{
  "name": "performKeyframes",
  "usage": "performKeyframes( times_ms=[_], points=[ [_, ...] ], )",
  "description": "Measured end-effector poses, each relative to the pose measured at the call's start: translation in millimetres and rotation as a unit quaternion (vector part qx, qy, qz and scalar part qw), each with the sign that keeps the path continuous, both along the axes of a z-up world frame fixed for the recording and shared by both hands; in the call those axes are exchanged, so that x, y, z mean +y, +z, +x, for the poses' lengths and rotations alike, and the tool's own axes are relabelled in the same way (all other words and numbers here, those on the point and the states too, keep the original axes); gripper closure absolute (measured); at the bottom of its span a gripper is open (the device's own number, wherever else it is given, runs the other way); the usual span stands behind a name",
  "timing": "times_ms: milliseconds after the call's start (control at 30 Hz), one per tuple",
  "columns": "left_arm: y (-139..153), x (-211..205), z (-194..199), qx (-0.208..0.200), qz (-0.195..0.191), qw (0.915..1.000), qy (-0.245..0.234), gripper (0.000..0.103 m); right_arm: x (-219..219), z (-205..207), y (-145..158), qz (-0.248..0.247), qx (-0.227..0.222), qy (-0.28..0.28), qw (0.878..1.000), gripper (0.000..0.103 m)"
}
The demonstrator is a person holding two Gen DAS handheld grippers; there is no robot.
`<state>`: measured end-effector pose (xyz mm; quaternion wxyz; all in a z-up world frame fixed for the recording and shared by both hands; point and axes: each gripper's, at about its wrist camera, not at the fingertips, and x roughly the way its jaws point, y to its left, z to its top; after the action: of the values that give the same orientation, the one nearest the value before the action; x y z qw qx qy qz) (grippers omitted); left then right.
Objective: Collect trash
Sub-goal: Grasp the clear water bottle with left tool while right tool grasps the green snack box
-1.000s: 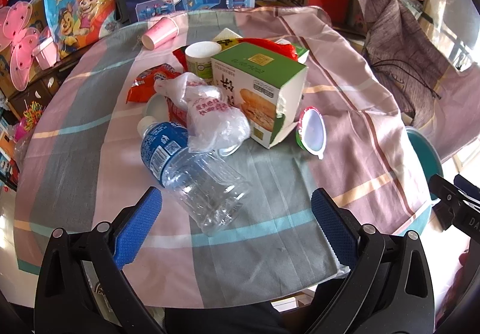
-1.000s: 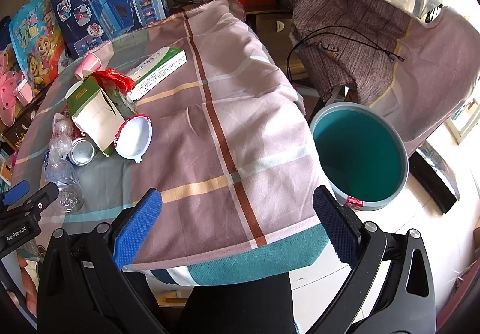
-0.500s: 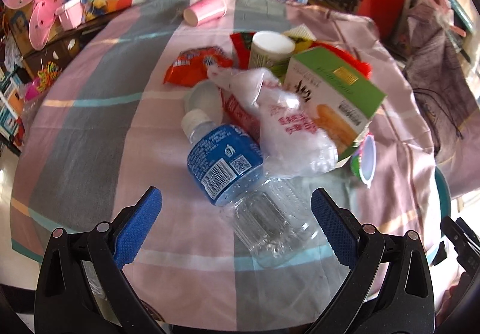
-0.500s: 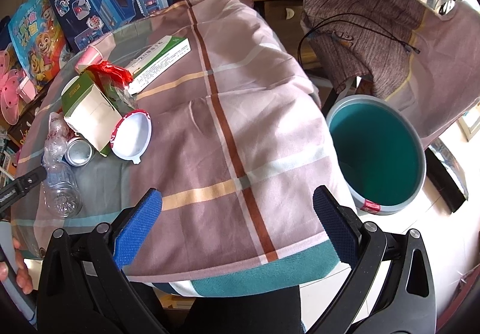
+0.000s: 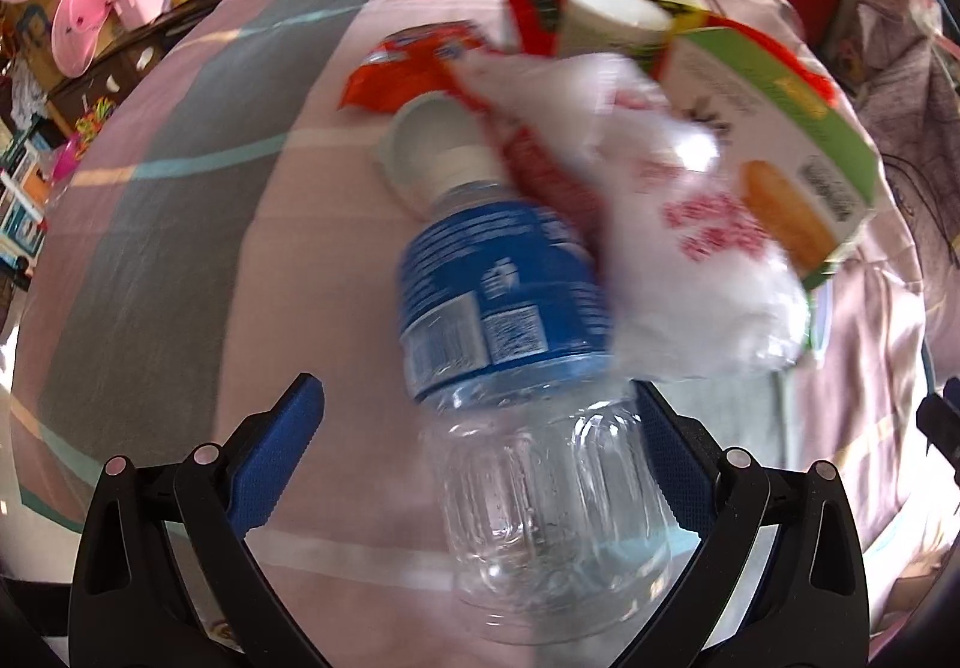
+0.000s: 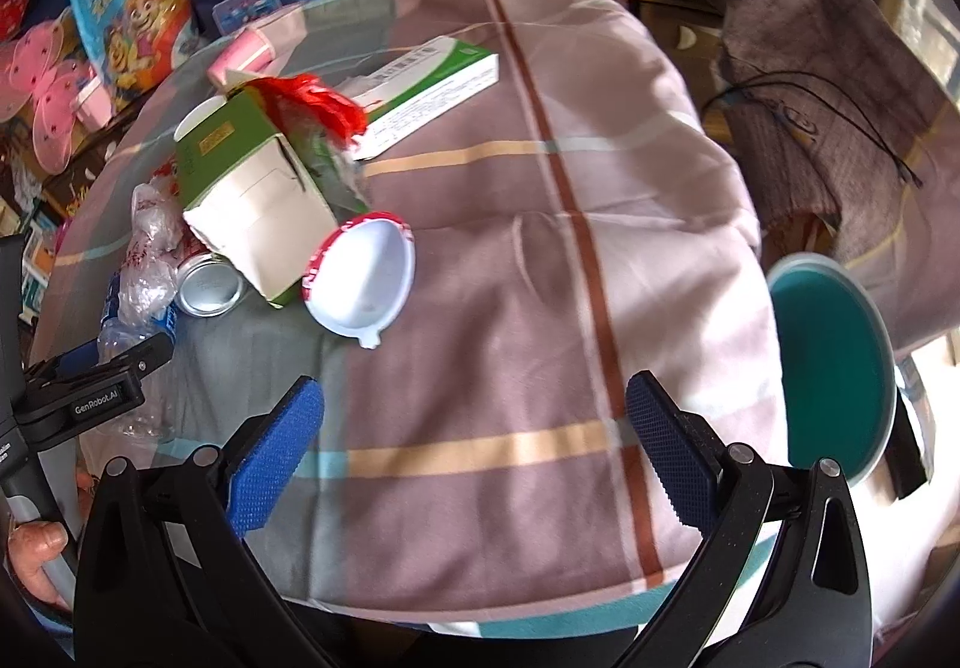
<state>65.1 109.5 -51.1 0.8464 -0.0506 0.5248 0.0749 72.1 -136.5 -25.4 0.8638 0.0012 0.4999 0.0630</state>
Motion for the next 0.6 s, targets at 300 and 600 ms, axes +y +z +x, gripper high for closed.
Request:
performKeyframes(
  times_ms=[300, 600],
  points=[
    [-8, 27, -6, 0.005, -0.062, 0.9977, -0.028, 0.038, 53, 20, 11, -0.019, -0.002, 0.05, 0.999, 0.006],
    [1, 50, -6, -0.025, -0.077, 0.9956, -0.048, 0.039, 96, 50, 39, -0.022, -0.019, 0.108, 0.994, 0.006]
  ],
)
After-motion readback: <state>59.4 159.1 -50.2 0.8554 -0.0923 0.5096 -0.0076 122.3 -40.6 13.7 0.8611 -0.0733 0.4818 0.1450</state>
